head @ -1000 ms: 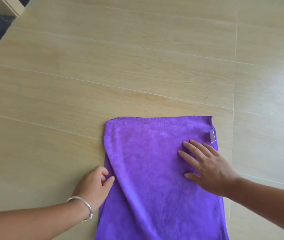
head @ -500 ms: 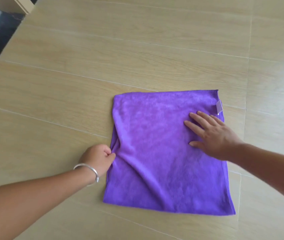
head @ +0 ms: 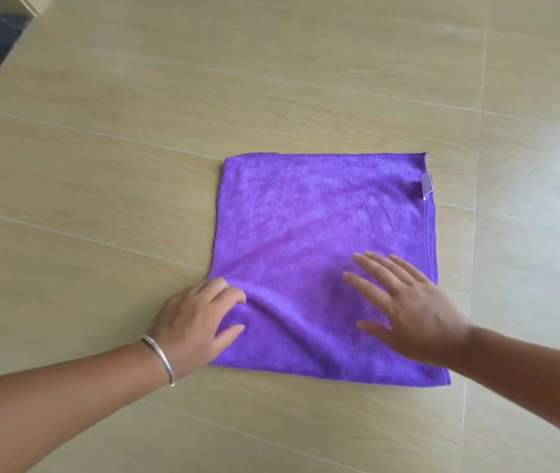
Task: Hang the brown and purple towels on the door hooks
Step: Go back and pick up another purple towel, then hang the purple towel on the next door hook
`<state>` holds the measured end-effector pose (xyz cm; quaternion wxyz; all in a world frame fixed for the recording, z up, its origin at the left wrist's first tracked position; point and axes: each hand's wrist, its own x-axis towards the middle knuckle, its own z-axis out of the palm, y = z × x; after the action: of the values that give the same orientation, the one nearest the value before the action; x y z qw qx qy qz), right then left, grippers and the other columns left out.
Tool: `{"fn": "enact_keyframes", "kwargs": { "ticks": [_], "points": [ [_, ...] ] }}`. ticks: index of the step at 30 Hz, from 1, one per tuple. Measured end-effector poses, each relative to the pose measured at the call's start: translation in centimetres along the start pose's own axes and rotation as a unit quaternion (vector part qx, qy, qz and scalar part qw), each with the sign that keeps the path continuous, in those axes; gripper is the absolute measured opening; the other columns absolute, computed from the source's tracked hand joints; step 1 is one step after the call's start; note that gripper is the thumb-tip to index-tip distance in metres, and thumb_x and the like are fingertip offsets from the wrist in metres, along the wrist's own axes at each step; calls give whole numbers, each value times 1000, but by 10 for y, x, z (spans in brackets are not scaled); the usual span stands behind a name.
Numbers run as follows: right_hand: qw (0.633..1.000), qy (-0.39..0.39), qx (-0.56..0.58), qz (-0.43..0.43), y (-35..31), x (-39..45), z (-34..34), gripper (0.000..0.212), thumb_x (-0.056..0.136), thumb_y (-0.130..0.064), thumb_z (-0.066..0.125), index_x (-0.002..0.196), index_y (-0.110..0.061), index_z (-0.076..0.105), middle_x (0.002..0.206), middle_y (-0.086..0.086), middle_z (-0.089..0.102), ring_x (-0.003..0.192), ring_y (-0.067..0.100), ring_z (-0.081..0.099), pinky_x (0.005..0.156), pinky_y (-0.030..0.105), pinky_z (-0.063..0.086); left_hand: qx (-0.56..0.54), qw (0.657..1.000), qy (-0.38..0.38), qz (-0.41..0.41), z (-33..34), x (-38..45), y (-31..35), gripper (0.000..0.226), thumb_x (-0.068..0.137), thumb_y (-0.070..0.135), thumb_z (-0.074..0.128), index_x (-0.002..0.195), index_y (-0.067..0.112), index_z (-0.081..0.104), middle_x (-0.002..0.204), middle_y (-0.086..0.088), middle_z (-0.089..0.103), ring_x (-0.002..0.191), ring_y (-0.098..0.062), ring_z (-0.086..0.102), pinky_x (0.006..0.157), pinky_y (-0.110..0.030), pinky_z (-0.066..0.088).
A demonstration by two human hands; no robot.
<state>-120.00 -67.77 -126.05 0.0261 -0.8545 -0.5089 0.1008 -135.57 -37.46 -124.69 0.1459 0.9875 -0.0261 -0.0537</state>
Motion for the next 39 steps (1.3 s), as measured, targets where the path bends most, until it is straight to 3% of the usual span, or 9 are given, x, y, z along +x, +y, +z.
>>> {"fn": "enact_keyframes", "kwargs": {
  "ticks": [4,7,11,16,19,21,24,28,39],
  "points": [
    [994,-60,-45,-84,-19,-49,21,75,82,-65,51,142,-22,46,151,11,37,138,27,37,106,47,27,84,985,-100,115,17,-25,9,55,61,55,76,108,27,68,104,3,63,90,-18,62,80,-30,48],
    [989,-75,-80,-95,-14,-65,24,69,85,-60,49,143,-22,45,151,9,37,137,29,38,105,48,26,82,985,-75,134,19,-42,-5,46,75,45,61,115,24,70,109,2,65,94,-18,63,85,-28,50],
    [989,-45,-95,-107,-9,-71,29,60,88,-43,42,143,-21,45,151,9,38,135,30,41,104,50,27,32,986,-51,158,12,-43,-19,32,80,27,49,98,21,75,90,6,66,75,-15,64,68,-24,53],
    [985,-47,-113,-125,-5,-70,31,56,88,-33,43,141,-17,47,150,10,40,133,31,44,105,54,39,45,983,-59,168,1,-37,-20,25,78,30,51,80,24,75,71,9,62,56,-15,58,51,-20,48],
    [985,-49,-115,-120,-4,-68,12,48,86,-23,47,132,-17,58,142,9,51,126,30,53,98,49,47,71,982,-87,153,-21,-32,-13,8,73,28,69,68,22,72,61,5,59,51,-20,59,48,-21,47],
    [991,-47,-106,-70,-10,-67,-10,42,81,-21,63,123,-17,66,134,10,58,120,30,57,95,47,50,80,987,-121,75,-40,-27,-2,21,57,20,89,61,20,68,57,2,57,49,-22,59,47,-23,46],
    [997,-30,-60,24,-25,-69,-61,38,69,-18,84,105,-16,73,125,12,64,115,34,60,90,48,52,101,980,-169,-27,-77,-22,21,18,65,19,85,64,17,67,64,-3,59,60,-27,63,55,-33,48],
    [995,4,-54,80,-39,-67,-155,20,68,-17,84,85,-15,73,118,10,66,116,34,59,91,46,51,160,965,-181,-99,-151,-18,43,17,90,33,55,89,22,68,90,2,64,90,-25,63,72,-32,41],
    [984,63,-83,142,-31,-64,-465,13,62,-18,88,65,-19,76,93,4,72,107,30,63,89,45,50,227,960,-108,-122,-455,18,101,25,98,37,42,93,28,64,94,5,61,92,-18,61,64,-28,33]
  ]
}}
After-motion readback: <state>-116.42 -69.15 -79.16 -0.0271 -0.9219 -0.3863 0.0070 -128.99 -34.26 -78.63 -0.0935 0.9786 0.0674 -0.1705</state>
